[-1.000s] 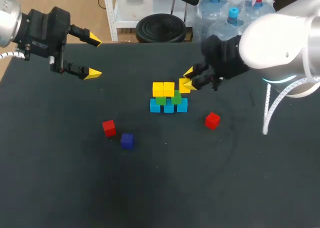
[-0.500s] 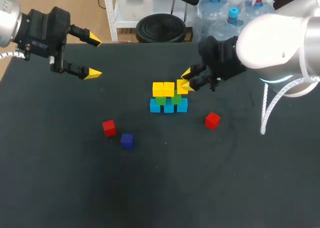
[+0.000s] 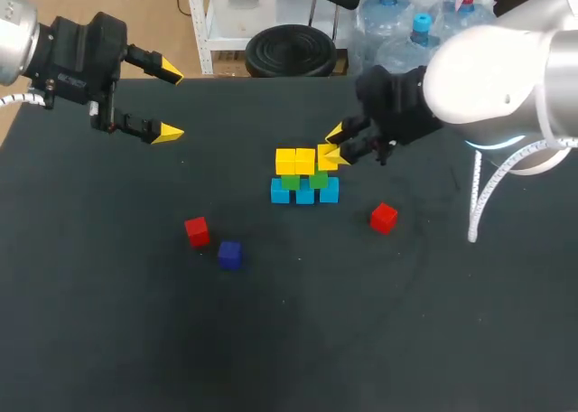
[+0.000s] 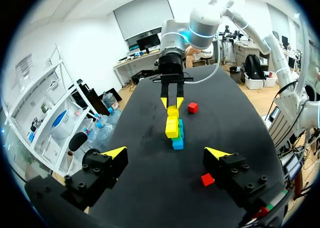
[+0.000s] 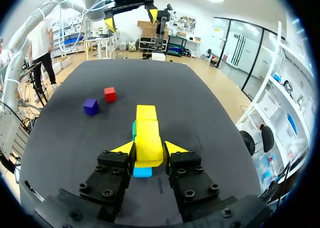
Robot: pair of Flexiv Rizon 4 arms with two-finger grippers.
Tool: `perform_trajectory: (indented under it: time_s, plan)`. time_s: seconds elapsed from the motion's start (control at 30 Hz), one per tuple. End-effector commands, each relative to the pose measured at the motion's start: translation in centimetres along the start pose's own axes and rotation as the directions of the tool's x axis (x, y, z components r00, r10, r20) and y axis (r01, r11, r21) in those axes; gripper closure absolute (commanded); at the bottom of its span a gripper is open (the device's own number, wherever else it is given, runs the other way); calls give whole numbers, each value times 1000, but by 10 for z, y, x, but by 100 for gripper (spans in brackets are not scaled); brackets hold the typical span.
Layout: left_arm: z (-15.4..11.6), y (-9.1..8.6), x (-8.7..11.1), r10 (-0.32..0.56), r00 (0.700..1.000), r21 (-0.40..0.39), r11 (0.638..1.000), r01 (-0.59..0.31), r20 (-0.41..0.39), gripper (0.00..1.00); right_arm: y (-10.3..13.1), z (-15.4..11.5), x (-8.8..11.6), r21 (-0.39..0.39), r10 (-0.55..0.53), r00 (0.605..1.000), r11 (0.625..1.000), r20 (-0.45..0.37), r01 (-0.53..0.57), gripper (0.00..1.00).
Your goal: Place the blue cubes, place green cubes on the blue cubes, place the yellow cubes on the green cubes, then place the red cubes on the yellow cubes, and place purple cube on the red cubes.
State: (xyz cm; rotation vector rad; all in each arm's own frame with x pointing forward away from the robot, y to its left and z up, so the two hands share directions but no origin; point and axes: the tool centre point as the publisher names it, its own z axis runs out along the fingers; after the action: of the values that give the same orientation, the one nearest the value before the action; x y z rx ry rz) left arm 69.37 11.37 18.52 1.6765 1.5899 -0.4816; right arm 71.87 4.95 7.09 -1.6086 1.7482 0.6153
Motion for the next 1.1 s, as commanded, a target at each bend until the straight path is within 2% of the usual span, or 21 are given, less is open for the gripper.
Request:
perform_trajectory:
  time_s: [0.03, 1.1]
  plan:
    - [0, -1, 2, 4, 1000, -3, 1000, -4, 5, 0, -2, 2, 0, -1, 1, 1000, 1000, -1, -1, 100]
    - [0, -1, 2, 4, 1000, -3, 1000, -4, 5, 0, -2, 9, 1, -15, 4, 1000, 1000, -5, -4, 100]
